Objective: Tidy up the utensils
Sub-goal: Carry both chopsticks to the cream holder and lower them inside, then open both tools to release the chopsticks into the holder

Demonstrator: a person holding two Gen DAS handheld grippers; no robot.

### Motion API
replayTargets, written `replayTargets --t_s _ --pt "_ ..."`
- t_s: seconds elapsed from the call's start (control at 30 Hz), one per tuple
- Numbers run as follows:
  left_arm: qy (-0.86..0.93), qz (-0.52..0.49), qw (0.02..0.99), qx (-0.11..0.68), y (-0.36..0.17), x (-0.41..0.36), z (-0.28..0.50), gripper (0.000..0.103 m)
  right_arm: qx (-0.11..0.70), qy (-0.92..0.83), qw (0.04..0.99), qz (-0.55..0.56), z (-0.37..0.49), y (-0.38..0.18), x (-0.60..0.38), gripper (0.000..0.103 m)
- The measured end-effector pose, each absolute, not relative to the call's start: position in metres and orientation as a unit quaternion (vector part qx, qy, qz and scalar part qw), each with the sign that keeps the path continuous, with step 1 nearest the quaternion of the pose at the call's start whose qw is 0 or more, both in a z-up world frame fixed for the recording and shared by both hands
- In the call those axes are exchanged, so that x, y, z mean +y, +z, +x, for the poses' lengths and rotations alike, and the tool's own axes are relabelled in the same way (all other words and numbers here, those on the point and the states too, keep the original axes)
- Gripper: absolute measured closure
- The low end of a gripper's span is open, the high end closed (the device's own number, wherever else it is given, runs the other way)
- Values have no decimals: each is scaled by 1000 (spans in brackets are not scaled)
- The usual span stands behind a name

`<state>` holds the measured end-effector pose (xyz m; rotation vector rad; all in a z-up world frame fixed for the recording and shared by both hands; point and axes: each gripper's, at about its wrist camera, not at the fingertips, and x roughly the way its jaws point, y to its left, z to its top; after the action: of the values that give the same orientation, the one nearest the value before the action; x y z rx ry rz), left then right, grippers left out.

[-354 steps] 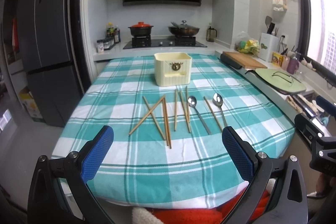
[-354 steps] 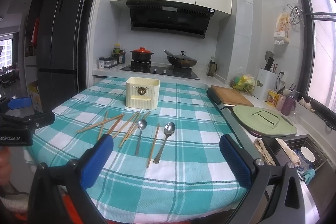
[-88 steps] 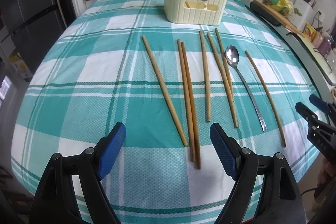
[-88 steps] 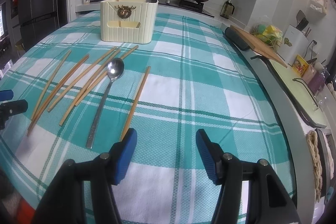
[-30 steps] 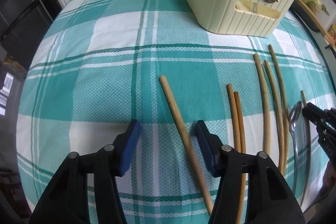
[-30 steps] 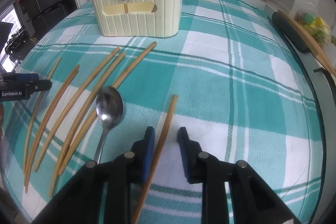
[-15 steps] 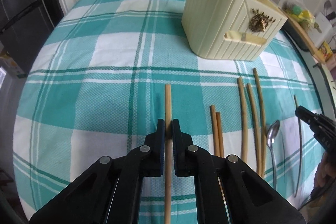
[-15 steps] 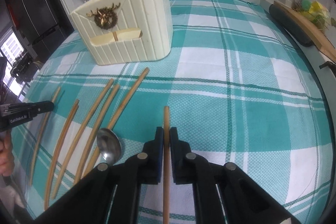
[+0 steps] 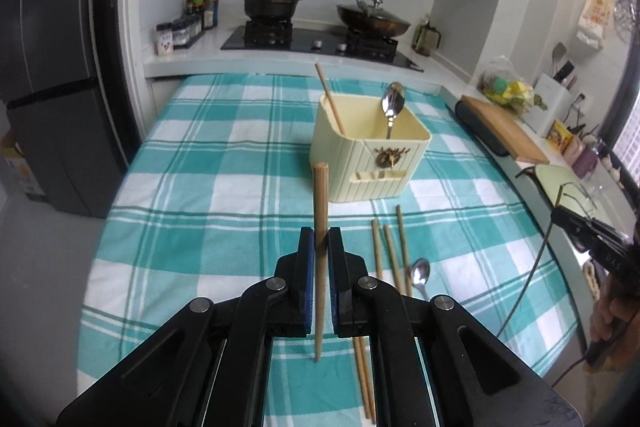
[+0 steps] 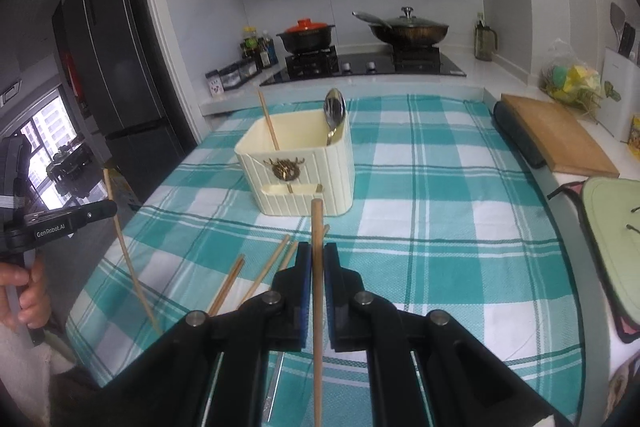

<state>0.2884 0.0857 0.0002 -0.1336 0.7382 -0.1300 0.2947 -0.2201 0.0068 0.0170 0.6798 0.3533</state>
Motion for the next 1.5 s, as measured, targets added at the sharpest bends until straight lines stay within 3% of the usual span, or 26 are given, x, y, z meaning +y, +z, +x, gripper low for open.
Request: replayTargets --t_s 0.4,0.7,0.9,1.2,1.4,1.47,1.5 --pt "-95 -90 943 305 65 82 299 98 236 173 956 10 294 59 -212 97" --pt "-92 -88 962 241 135 68 376 98 146 198 969 13 373 129 -177 97" --pt "-69 -83 964 243 127 58 446 98 94 205 974 19 436 145 -153 97" --pt "-60 -77 934 344 42 44 522 98 220 208 953 8 538 53 -125 97" --pt "-50 -67 925 372 9 41 537 97 307 228 924 -12 562 -2 -109 95" --pt "-48 -74 923 375 8 45 532 91 318 225 921 -5 564 -6 -109 91" --pt "-48 -77 922 376 9 48 528 78 320 225 920 0 564 -6 -109 82"
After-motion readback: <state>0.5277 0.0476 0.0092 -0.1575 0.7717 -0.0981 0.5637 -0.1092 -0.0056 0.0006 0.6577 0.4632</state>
